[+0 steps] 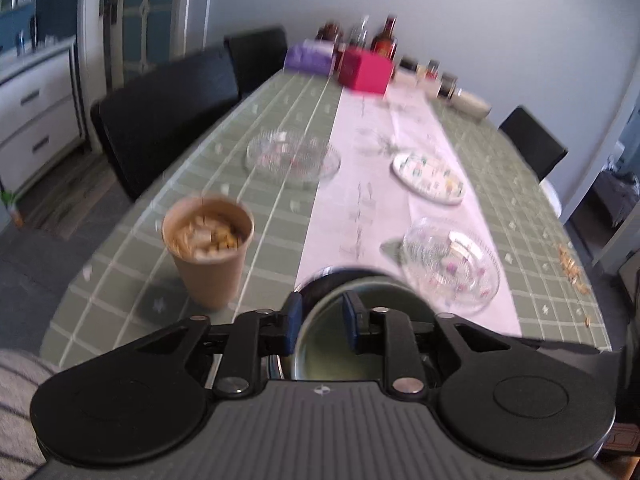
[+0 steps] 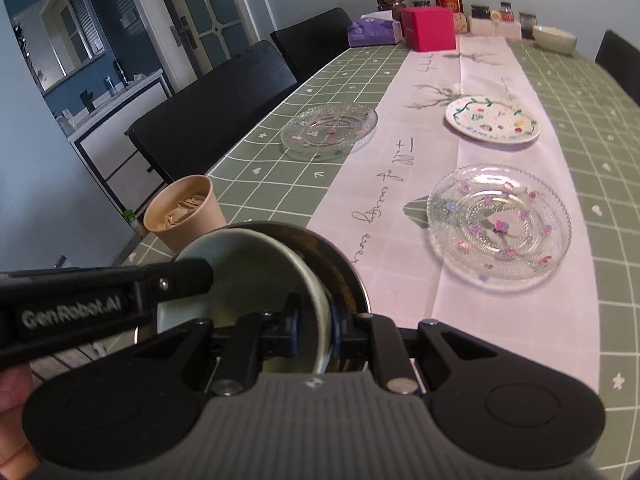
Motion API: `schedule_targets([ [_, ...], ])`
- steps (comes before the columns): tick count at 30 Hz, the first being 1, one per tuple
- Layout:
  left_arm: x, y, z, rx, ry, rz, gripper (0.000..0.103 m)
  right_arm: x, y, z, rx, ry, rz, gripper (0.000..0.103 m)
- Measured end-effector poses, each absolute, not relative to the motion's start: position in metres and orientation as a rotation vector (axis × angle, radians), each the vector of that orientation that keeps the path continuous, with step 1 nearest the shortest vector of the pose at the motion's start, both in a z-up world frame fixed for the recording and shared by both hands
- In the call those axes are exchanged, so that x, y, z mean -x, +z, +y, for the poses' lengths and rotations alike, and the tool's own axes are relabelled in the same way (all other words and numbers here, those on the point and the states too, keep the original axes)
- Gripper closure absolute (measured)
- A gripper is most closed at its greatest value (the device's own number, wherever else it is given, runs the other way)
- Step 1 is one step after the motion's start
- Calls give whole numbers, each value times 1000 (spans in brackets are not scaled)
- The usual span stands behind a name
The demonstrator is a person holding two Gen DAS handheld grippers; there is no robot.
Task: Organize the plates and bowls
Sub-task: 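Lower the sage-green bowl into the blue bowl and open both grippers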
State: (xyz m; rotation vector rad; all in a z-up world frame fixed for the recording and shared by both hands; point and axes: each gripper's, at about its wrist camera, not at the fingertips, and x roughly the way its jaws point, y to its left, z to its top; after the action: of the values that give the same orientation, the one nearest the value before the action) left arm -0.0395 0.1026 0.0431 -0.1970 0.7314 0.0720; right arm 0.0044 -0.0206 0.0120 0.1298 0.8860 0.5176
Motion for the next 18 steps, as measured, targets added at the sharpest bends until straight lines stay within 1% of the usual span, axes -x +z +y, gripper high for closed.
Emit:
schedule_targets([
  [1, 42, 46, 99, 152, 104, 708, 56, -4, 13, -20, -131, 522, 881, 84],
  [2, 42, 47, 95, 101, 132, 703, 54, -2, 14, -19, -121, 521, 873, 83],
  [4, 38, 44, 93, 60, 162, 736, 54, 2, 14, -12, -81, 510, 852, 83],
  [6, 31, 36, 100, 110, 170, 792, 54, 5, 15, -9, -70, 506, 841, 76],
  [8, 27, 30, 107, 136, 173, 829, 54, 8, 16, -6, -73, 506, 825, 68],
  [9, 27, 29, 108, 135, 183, 830, 54, 10, 18, -5, -62, 501, 808, 67],
  [10, 27, 28, 110, 130, 202, 828, 51, 11, 19, -3, -37, 497, 792, 65],
  [11, 27, 27, 111, 131, 211, 819, 51, 13, 22, -1, -15, 484, 773, 56],
  [12, 27, 28, 112, 133, 231, 813, 53, 15, 24, -1, -9, 482, 757, 54],
  [14, 27, 27, 115, 138, 248, 813, 51, 16, 27, -2, -29, 492, 756, 44],
  [16, 27, 26, 118, 152, 236, 826, 51, 17, 28, -3, -33, 500, 750, 41],
  [18, 26, 26, 119, 158, 235, 827, 51, 17, 29, -2, -28, 503, 750, 41],
])
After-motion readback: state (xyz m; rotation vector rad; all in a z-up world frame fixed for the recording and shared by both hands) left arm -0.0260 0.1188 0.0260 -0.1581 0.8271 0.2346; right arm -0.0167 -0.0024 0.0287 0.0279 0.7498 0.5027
